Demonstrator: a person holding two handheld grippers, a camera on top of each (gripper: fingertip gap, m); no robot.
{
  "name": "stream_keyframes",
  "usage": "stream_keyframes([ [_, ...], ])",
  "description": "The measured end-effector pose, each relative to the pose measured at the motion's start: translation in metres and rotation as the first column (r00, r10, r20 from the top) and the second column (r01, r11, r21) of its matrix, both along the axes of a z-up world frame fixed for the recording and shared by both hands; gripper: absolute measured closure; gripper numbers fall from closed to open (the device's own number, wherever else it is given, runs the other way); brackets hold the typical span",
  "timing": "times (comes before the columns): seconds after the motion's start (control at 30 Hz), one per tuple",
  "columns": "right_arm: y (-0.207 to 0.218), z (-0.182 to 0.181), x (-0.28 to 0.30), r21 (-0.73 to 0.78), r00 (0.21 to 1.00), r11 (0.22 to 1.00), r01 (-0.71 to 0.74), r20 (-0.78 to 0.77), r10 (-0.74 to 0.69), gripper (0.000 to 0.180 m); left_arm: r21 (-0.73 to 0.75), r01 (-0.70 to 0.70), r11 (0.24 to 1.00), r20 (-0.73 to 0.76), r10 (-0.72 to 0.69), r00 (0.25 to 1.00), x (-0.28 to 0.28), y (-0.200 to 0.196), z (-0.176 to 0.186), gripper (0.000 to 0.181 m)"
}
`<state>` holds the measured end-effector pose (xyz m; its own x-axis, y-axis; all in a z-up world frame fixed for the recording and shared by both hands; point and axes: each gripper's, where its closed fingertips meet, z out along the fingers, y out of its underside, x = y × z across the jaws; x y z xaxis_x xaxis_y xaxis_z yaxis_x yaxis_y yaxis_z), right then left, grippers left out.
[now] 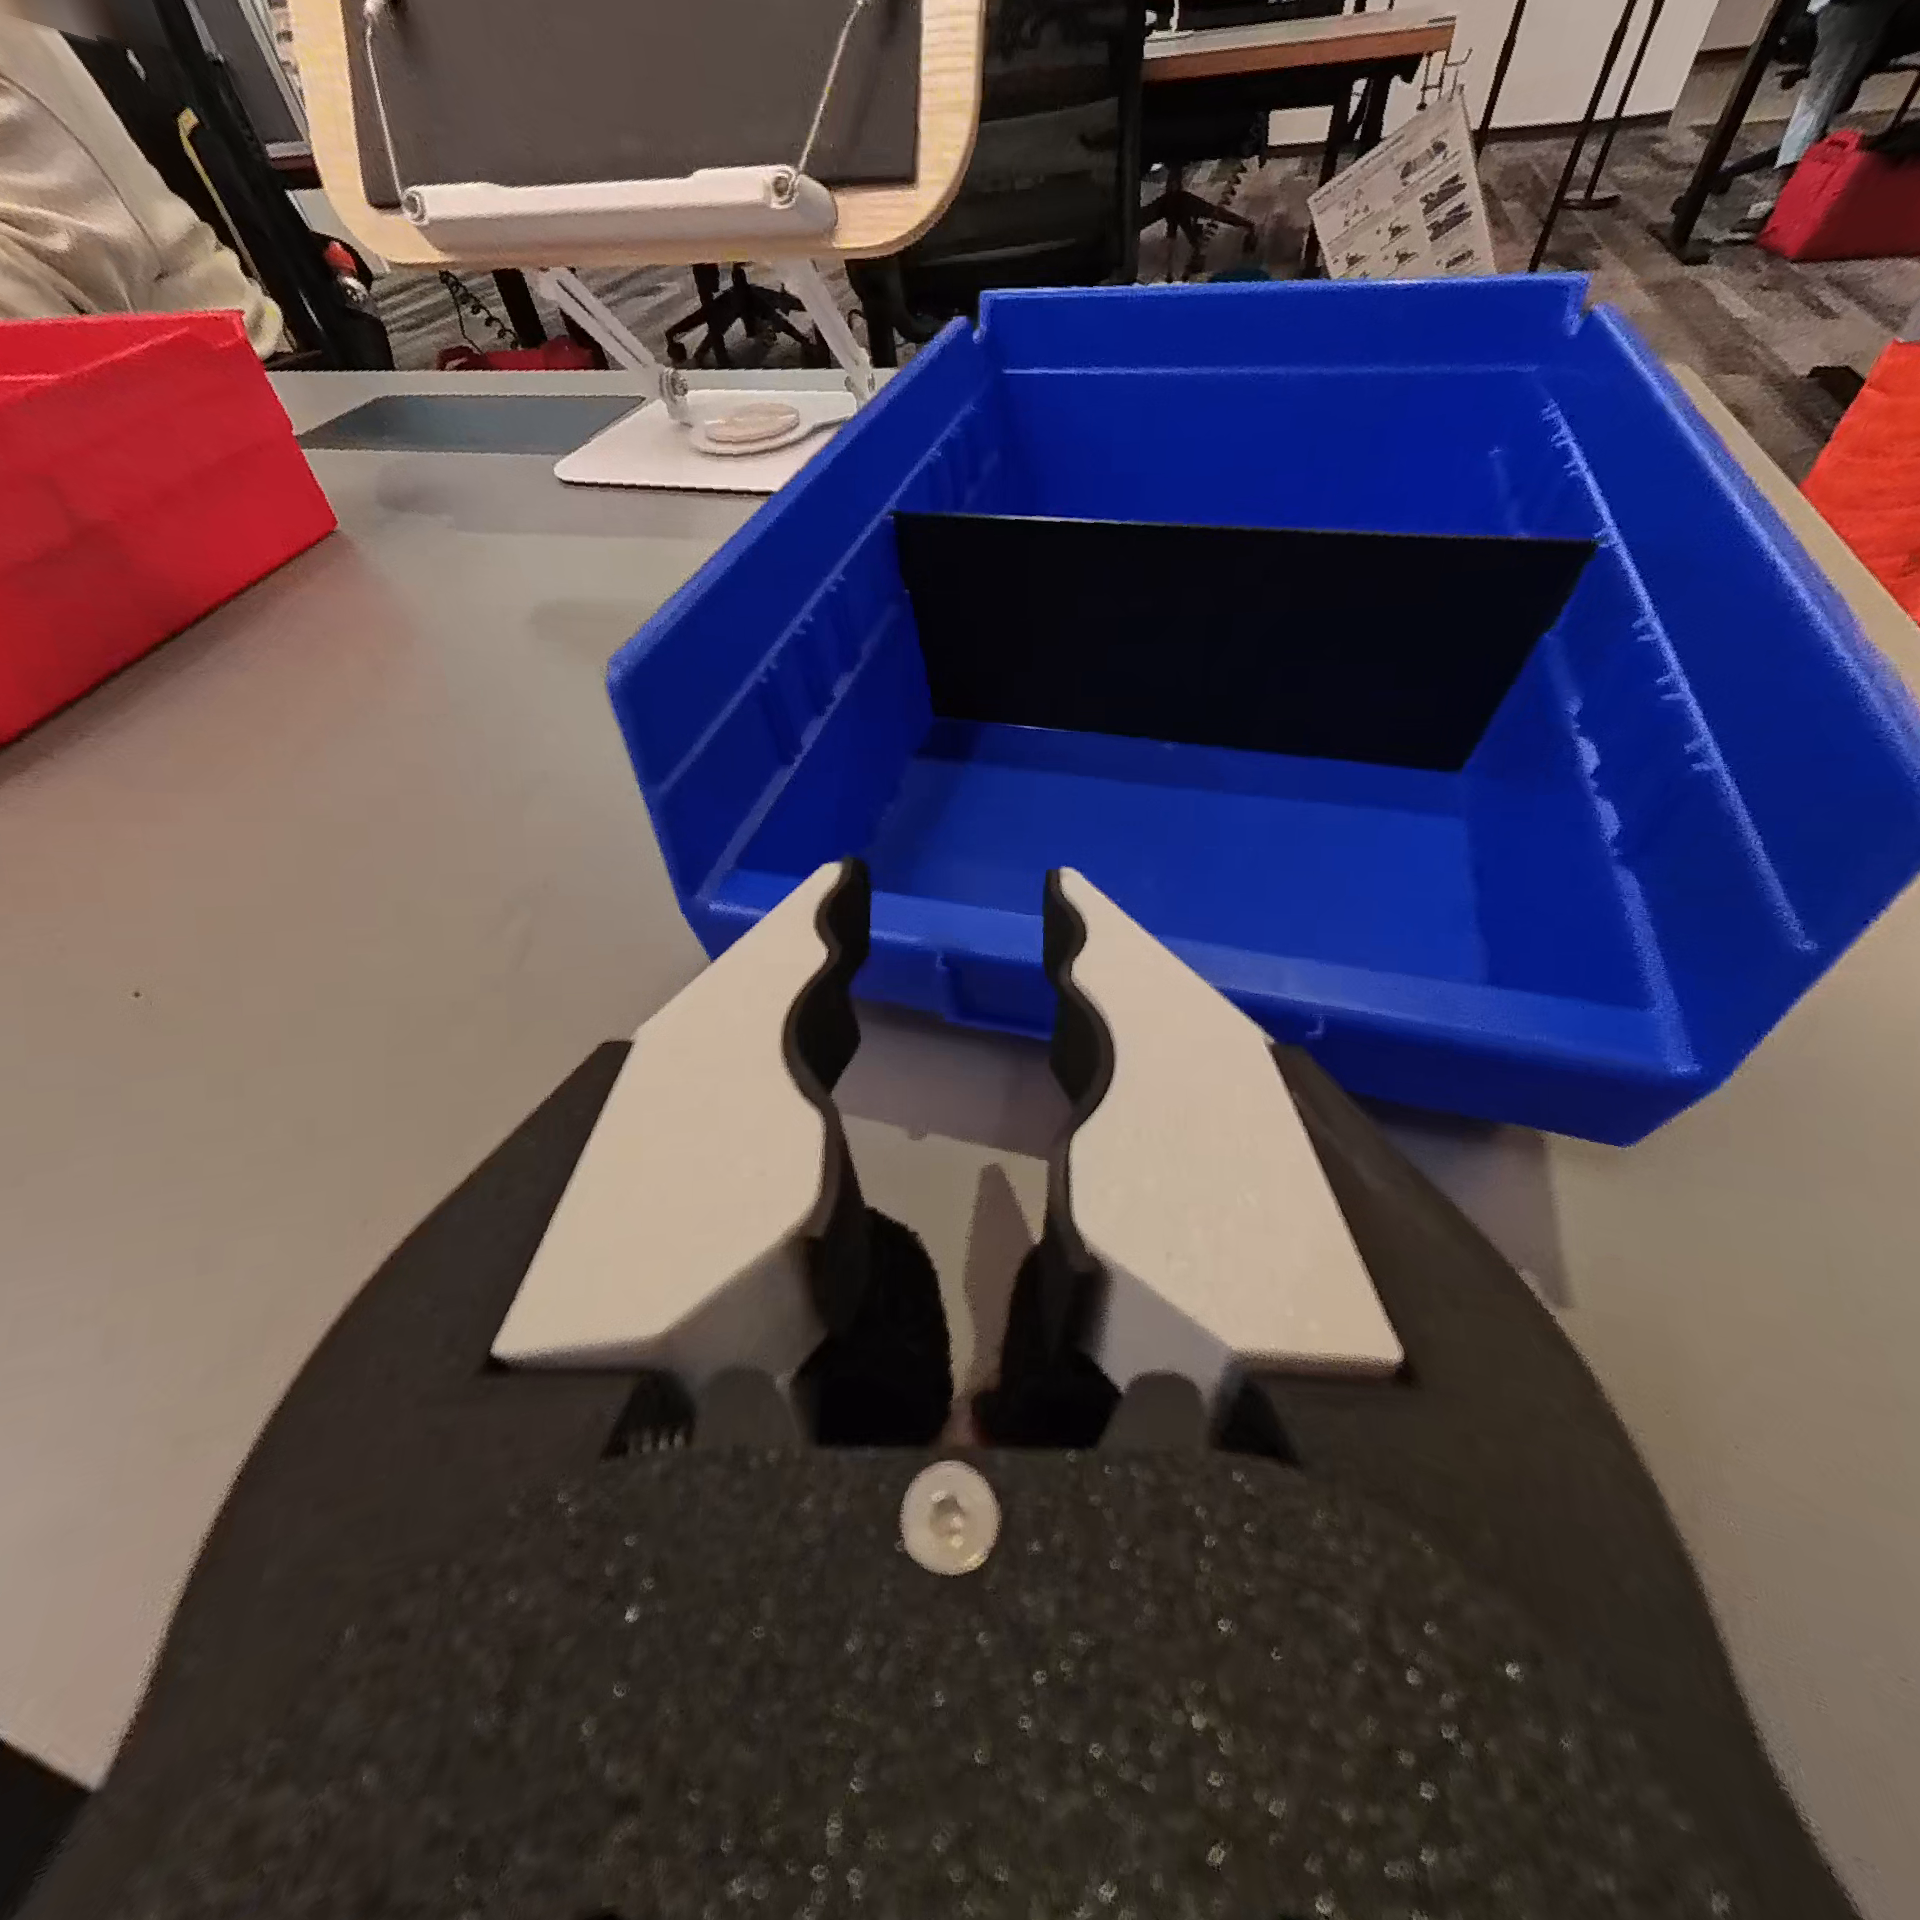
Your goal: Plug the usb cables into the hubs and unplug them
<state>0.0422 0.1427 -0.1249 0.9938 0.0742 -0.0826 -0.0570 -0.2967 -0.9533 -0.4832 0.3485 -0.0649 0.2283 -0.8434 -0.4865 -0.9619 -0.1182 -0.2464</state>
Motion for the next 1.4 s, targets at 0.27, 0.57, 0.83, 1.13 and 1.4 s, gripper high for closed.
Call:
stream_keyframes([
  [0.27, 0.005, 0.000, -0.004, 0.000, 1.000, 1.000, -0.022, -0.016, 0.022, 0.148, 0.387, 0.002, 0.922, 0.298, -0.127, 0.946, 0.040, -0.023, 0.189, 0.173],
  [0.57, 0.006, -0.004, 0.002, -0.017, 0.999, 1.000, -0.021, -0.044, 0.020, 0.148, 0.254, -0.001, 0.967, 0.614, -0.160, 0.773, 0.165, -0.063, 0.211, 0.173],
  [0.83, 0.005, -0.007, 0.003, -0.033, 0.998, 0.999, -0.029, -0.050, 0.028, 0.148, -0.242, -0.075, 0.967, 0.612, 0.212, 0.762, 0.235, -0.072, -0.001, 0.173],
  [1.13, 0.005, -0.007, 0.001, -0.035, 0.999, 0.999, -0.035, -0.037, 0.034, 0.148, -0.361, -0.160, 0.919, 0.486, 0.331, 0.809, 0.247, -0.109, -0.102, 0.173],
  [1.4, 0.007, -0.009, -0.003, -0.042, 0.998, 0.998, -0.046, -0.038, 0.044, 0.148, -0.400, -0.184, 0.898, 0.452, 0.368, 0.813, 0.253, -0.115, -0.128, 0.172],
])
